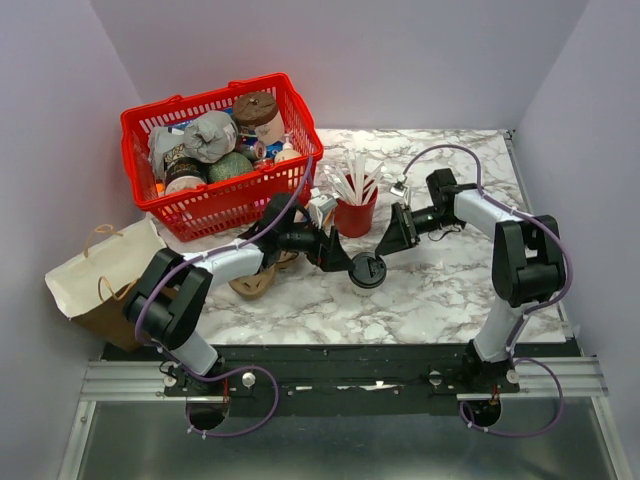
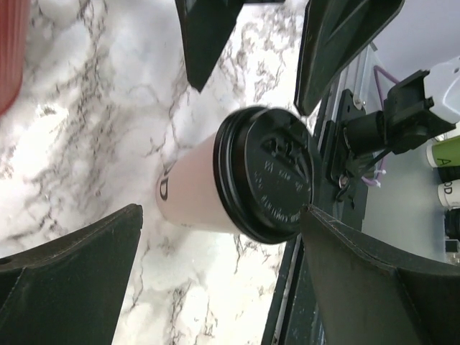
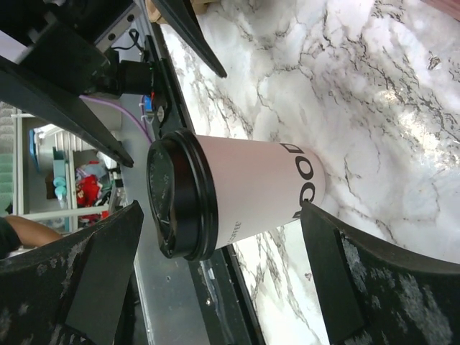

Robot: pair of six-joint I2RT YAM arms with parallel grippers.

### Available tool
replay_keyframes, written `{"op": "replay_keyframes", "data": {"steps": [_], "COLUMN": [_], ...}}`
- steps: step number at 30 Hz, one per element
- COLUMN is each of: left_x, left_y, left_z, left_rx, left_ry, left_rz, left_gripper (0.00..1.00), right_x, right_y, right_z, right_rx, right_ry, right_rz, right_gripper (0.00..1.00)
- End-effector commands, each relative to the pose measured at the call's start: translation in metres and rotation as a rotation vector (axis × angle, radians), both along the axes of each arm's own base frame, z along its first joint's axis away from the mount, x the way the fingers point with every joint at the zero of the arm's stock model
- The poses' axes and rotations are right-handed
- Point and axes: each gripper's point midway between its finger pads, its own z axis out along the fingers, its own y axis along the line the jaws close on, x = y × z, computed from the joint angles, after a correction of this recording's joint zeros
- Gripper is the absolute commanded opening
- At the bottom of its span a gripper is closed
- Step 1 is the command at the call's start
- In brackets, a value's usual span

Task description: Pack the takeout coffee

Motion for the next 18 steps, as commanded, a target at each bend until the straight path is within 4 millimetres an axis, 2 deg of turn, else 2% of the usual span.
{"op": "replay_keyframes", "data": {"steps": [1,11,18], "left_x": [-0.002,-0.001,-0.003], "left_y": [0.000,-0.011,-0.011], "left_z": [-0.002,-0.002,-0.013], "left_rx": [-0.024,-0.052,-0.048], "left_ry": [0.004,0.019,0.059], "left_rz": [0.006,-0.012,-0.009], "left_gripper": [0.98,0.98,0.98], "right_x": [0.008,0.005,0.002], "right_y": [0.006,0.019,0.021], "right_z": [-0.007,-0.013,-0.021], "right_rx": [0.011,0.035,0.039], "right_ry": [-0.032,0.005,0.040], "right_rz": [0.008,0.017,0.020], "right_gripper": [1.00,1.00,1.00]}}
